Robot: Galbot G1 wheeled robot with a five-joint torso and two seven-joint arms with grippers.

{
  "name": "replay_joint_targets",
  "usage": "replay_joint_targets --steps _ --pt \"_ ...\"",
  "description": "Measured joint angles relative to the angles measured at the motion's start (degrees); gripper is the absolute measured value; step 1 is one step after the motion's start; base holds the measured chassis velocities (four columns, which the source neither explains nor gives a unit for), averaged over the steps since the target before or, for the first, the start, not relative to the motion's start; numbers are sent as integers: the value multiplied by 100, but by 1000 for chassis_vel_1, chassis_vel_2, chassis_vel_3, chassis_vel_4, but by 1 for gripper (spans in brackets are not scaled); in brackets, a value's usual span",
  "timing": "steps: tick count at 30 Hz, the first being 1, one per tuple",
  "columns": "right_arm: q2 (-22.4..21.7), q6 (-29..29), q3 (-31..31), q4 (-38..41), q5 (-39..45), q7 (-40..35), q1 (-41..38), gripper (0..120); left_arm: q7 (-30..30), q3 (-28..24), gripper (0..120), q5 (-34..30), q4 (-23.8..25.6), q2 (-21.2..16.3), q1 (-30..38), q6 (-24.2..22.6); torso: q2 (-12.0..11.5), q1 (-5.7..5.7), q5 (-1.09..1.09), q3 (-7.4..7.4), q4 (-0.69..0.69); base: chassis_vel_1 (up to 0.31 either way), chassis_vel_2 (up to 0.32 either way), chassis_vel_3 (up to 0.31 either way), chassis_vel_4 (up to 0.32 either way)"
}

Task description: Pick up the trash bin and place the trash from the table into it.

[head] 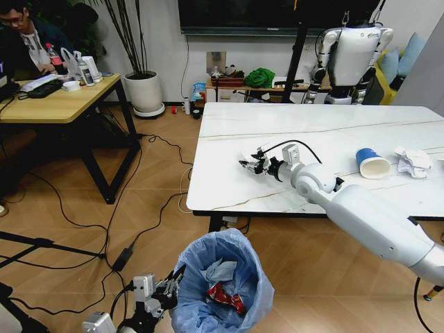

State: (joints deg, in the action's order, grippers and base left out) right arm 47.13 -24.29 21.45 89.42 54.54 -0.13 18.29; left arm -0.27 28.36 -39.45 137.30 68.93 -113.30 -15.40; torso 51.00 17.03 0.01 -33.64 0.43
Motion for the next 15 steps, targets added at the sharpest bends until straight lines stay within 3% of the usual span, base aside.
replay_joint_targets --steps 8,15 --pt "-69 0 -42 84 8 2 69 7 2 -9 0 3 5 -8 -8 2 0 0 -1 -1 -2 0 0 0 0" --pt "-260 -36 -215 397 92 -6 214 0 5 -41 0 7 17 -55 -7 2 -1 2 -2 -4 -1 0 0 0 0"
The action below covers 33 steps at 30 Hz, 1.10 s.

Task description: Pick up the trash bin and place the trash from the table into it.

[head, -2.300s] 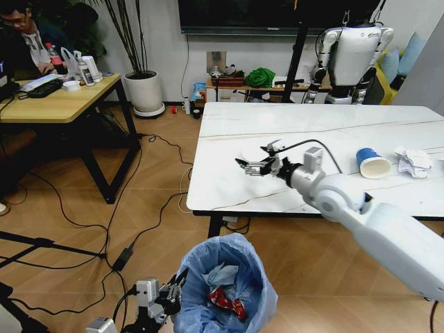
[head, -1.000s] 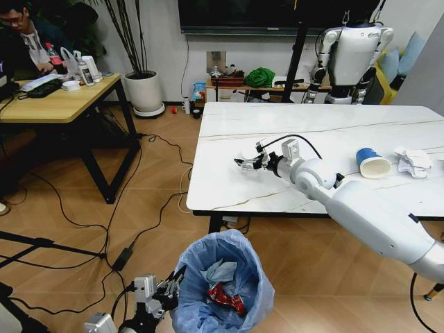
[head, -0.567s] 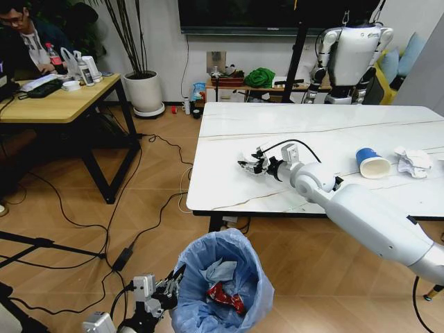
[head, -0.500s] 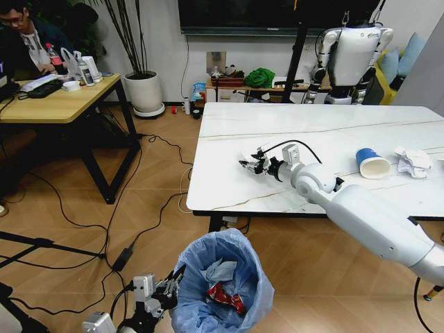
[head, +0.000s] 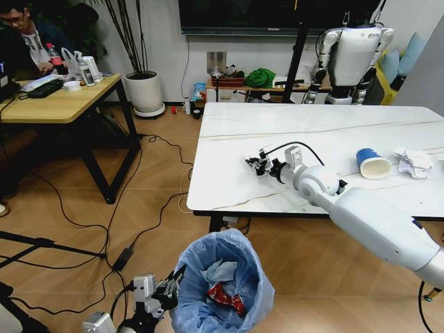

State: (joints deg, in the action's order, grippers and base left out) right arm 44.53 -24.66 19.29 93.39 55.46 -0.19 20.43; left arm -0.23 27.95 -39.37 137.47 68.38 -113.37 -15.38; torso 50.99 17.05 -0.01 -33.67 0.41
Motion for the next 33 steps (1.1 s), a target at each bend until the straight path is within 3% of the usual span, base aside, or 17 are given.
replay_joint_targets --steps 5,11,14,19,21,23,25,27,33 --pt "-367 -22 -413 598 152 -46 268 0 5 -40 0 -2 -1 -67 10 2 0 0 2 0 0 0 0 0 0" --pt "-1063 203 -1541 2057 259 -61 1293 0 29 -65 0 -148 -9 -351 -6 41 0 -1 2 2 4 0 0 0 0" --pt "-1126 495 -1785 2532 243 -74 1650 0 35 -76 0 -168 -12 -382 -53 76 0 -1 3 2 6 0 0 0 0" --pt "-861 874 -1942 3164 236 -6 2237 0 14 -30 0 13 30 -175 -210 168 0 -1 1 2 -9 0 0 0 0" --pt "-868 936 -2100 3296 210 53 2508 0 17 -30 0 4 40 -167 -179 168 0 -1 2 2 -8 0 0 0 0" --pt "-976 1101 -2498 3538 163 268 3161 0 27 -44 0 -12 43 -182 -137 166 0 -1 1 2 3 0 0 0 0" --pt "-1044 1171 -2650 3614 141 375 3390 0 27 -58 0 -12 43 -194 -133 165 0 -1 -1 2 4 0 0 0 0" --pt "-1293 1451 -3202 3866 -63 882 4282 0 23 -106 0 5 12 -207 -123 164 0 -2 2 2 7 0 0 0 0" --pt "-1423 1587 -3363 4199 -382 1225 4910 0 17 -128 0 15 4 -172 -61 165 0 -2 2 2 -1 0 0 0 0"
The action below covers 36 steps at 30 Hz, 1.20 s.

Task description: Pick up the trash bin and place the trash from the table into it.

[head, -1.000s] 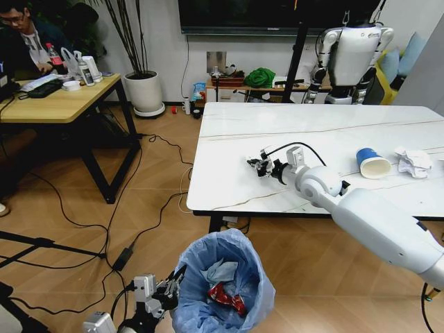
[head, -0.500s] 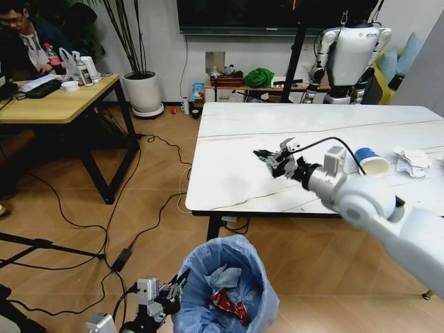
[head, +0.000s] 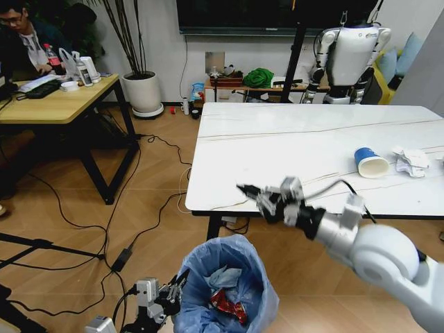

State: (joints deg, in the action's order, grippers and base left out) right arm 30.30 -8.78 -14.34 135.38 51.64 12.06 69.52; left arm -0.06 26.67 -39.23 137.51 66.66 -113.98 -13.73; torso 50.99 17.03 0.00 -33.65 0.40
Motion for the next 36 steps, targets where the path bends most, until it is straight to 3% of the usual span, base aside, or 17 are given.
replay_joint_targets --steps 15,34,36 --pt "-477 685 784 94 -555 981 85 0 23 41 0 -83 3 160 155 -4 0 1 0 -1 2 0 0 0 0" --pt "-327 856 756 -26 -827 1034 257 66 -1 30 0 11 -9 232 85 -21 0 1 0 -1 2 0 0 0 0" --pt "-297 858 731 -30 -871 1025 311 77 -4 34 0 13 7 218 72 -22 0 1 -1 -1 2 0 0 0 0"
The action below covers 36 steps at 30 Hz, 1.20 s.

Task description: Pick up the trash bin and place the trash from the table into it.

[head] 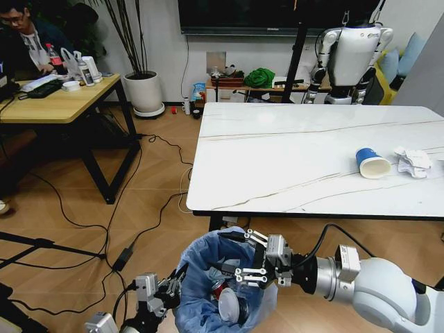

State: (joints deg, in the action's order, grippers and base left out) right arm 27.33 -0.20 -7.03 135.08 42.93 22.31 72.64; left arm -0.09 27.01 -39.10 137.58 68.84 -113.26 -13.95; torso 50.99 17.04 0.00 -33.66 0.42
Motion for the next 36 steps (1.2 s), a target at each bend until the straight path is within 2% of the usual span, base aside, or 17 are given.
replay_joint_targets --steps 2,6,13,14,17,20,21,24,25,27,36 --pt "1 8 -17 -5 -5 -5 13 81 -1 0 0 1 5 -3 -5 0 0 0 0 0 0 0 0 0 0" --pt "69 -6 -221 -31 105 -414 -41 98 -10 -2 0 39 30 -11 -45 -1 0 0 1 0 0 0 0 0 0" --pt "301 -378 -736 -167 516 -1252 -209 100 -20 -9 0 94 59 -29 -79 11 0 0 1 0 -1 0 0 0 0" --pt "376 -523 -979 -232 589 -1683 -186 100 -22 -26 0 116 60 -21 -75 16 0 0 1 0 0 0 0 0 0" --pt "466 -630 -1176 -279 606 -1941 -148 100 -26 -38 0 148 60 -13 -70 22 0 0 0 0 -1 0 0 0 0" --pt "804 -1280 -1772 -334 587 -3080 -27 100 -43 -47 0 181 63 -11 -62 37 0 0 -1 0 1 0 0 0 0" --pt "804 -1280 -1772 -334 587 -3080 -27 100 -43 -47 0 181 63 -11 -62 37 0 0 -1 0 1 0 0 0 0" --pt "917 -1984 -2235 -392 694 -3782 -72 100 -48 -46 0 179 93 -40 -45 39 0 0 1 0 1 0 0 0 0" --pt "917 -1984 -2235 -392 694 -3782 -72 100 -48 -46 0 179 93 -40 -45 39 0 0 1 0 1 0 0 0 0" --pt "936 -2355 -2666 -659 880 -4043 -157 100 -58 -46 0 176 113 -48 -46 47 0 0 1 0 0 0 0 0 0" --pt "949 -2375 -3073 -1740 1103 -3725 -301 100 -74 -45 0 188 141 -47 -70 58 0 0 0 0 -1 0 0 0 0"
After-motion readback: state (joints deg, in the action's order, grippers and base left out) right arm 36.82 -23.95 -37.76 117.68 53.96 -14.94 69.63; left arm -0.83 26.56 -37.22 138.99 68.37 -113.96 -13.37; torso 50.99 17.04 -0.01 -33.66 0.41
